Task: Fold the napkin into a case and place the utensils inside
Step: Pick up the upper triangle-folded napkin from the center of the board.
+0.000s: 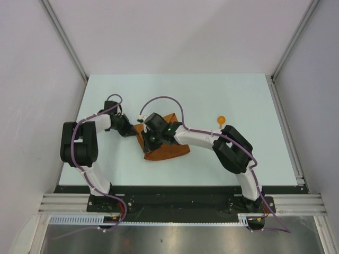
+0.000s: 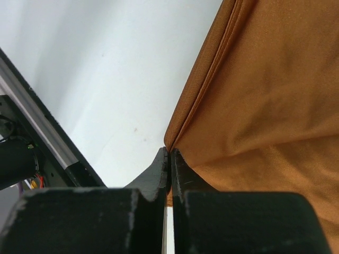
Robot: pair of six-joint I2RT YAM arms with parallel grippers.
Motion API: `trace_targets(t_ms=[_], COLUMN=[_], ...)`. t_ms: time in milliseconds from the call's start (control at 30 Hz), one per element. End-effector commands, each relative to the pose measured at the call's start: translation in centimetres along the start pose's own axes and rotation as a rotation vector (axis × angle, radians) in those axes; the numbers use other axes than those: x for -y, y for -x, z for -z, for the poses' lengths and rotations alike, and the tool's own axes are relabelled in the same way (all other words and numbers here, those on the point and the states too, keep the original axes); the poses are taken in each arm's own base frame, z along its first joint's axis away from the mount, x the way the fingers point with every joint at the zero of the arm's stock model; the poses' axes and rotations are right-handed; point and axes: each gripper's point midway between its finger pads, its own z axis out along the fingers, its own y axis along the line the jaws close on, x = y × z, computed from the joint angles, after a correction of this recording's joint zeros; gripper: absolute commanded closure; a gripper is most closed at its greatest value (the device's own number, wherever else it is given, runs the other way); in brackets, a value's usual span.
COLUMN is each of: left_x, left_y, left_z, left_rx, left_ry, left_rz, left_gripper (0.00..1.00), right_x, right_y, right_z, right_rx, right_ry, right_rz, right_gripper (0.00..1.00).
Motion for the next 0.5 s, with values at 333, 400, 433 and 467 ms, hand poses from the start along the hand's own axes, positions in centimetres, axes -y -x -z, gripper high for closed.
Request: trace_targets(t_ms=[333, 400, 433, 467], left_x=[-0.8, -0.7, -0.8, -0.8], left_y=[1.1, 1.4, 1.4, 1.5], left_z=[3.6, 4.2, 4.5, 4.9], left_rx=[0.112, 0.131, 0.137, 0.139], left_ry=[0.104, 0.097, 0.095, 0.091], left_rz=[-0.107, -0.1, -0.097, -0.09], left_gripper=[1.0, 1.0, 1.0, 1.0], right_x=[-4.6, -5.1, -5.4, -5.5], right_y=[-0.3, -0.1, -0.1, -0.3], right_z=[0.3, 0.4, 0.4, 0.2], right_rx=[0.004, 0.006, 0.007, -0.005], right_ry=[0.116, 0.122, 0.122, 0.121], right_rz=[0.025, 0.035, 0.04, 0.049], right_gripper=[1.0, 1.0, 1.0, 1.0])
